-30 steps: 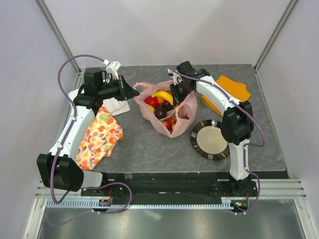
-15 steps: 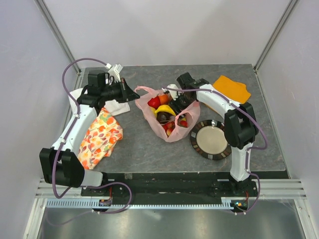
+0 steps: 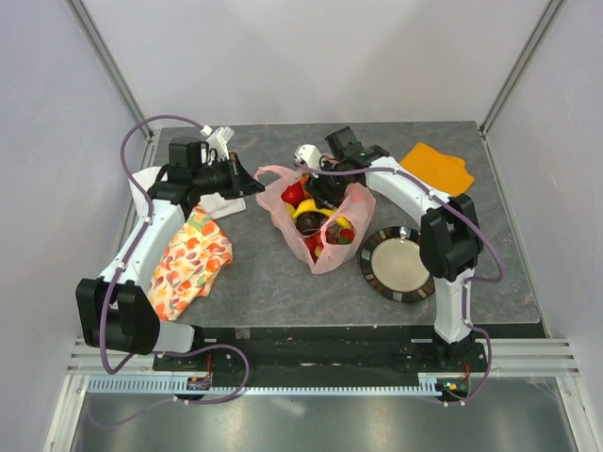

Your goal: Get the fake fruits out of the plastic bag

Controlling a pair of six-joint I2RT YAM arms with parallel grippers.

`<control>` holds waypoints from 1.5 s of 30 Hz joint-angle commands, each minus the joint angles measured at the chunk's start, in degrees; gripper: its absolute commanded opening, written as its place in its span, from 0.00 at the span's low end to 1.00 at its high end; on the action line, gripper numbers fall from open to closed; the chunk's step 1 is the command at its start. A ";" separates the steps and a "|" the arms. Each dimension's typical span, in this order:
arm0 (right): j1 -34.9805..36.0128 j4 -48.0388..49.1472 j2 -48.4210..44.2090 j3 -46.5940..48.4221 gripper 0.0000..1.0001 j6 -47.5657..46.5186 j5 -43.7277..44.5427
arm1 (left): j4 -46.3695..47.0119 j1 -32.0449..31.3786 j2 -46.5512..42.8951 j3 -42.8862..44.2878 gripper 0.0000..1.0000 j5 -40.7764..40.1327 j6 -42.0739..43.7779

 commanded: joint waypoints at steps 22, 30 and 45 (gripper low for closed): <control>1.82 -2.55 -12.11 20.64 0.27 10.45 -2.10 | 2.73 -0.34 2.60 3.99 0.02 0.83 -3.65; -6.26 -6.14 -30.91 8.55 0.25 5.66 7.65 | 2.82 -0.34 1.11 4.08 0.02 1.01 -3.83; -20.51 -8.88 -37.36 -35.61 0.22 -20.12 6.87 | 1.86 -0.34 -0.56 4.08 0.02 0.75 -1.90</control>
